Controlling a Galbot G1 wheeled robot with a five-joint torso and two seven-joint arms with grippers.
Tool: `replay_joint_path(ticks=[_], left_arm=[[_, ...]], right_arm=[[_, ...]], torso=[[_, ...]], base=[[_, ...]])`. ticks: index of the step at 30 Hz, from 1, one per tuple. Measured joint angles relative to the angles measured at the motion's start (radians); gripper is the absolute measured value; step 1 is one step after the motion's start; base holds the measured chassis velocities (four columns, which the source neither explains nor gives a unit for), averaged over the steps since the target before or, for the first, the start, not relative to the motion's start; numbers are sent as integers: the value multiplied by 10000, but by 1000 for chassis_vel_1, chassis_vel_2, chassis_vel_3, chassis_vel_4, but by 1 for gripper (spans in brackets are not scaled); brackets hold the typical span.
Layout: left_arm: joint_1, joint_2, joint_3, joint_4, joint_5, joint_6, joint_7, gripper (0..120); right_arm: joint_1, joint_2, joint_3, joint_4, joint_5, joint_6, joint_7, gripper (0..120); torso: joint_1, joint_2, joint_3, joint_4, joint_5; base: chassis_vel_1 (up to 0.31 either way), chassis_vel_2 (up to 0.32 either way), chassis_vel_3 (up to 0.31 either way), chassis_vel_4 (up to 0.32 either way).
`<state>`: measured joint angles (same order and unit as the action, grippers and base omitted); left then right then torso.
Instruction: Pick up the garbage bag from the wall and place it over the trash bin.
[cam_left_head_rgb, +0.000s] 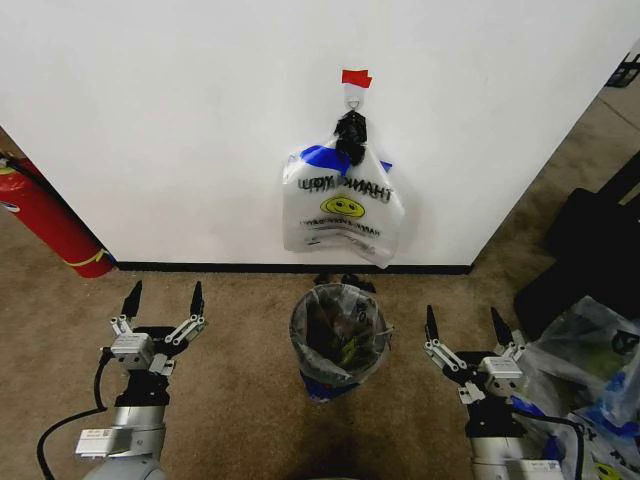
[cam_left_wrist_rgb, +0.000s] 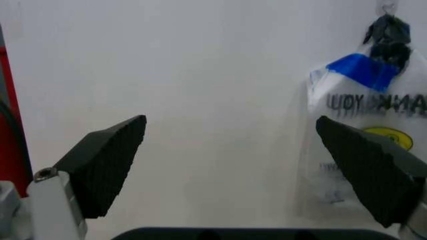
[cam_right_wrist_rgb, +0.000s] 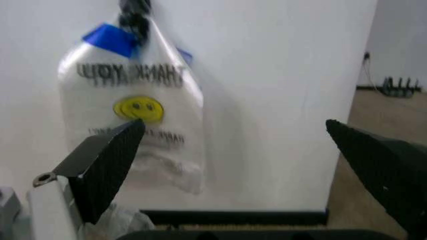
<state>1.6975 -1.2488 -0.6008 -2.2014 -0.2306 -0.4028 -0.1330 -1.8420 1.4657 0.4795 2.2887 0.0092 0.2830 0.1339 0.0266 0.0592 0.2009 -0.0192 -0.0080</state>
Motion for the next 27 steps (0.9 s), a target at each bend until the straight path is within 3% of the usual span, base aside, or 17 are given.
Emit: replay_joint_path(ticks=[5,27], left_arm=[[52,49,225,-304,-63,700,-269,100],[127,-133,246,-140,136,715,-419,100]], right_arm=[[-58,82,-128,307,40,-446,218,100],[-56,95,-130,75,-162,-454,293,100]], torso=[[0,0,0,-1,0],[0,0,0,-1,1]], base=[[0,0,0,0],[0,0,0,0]])
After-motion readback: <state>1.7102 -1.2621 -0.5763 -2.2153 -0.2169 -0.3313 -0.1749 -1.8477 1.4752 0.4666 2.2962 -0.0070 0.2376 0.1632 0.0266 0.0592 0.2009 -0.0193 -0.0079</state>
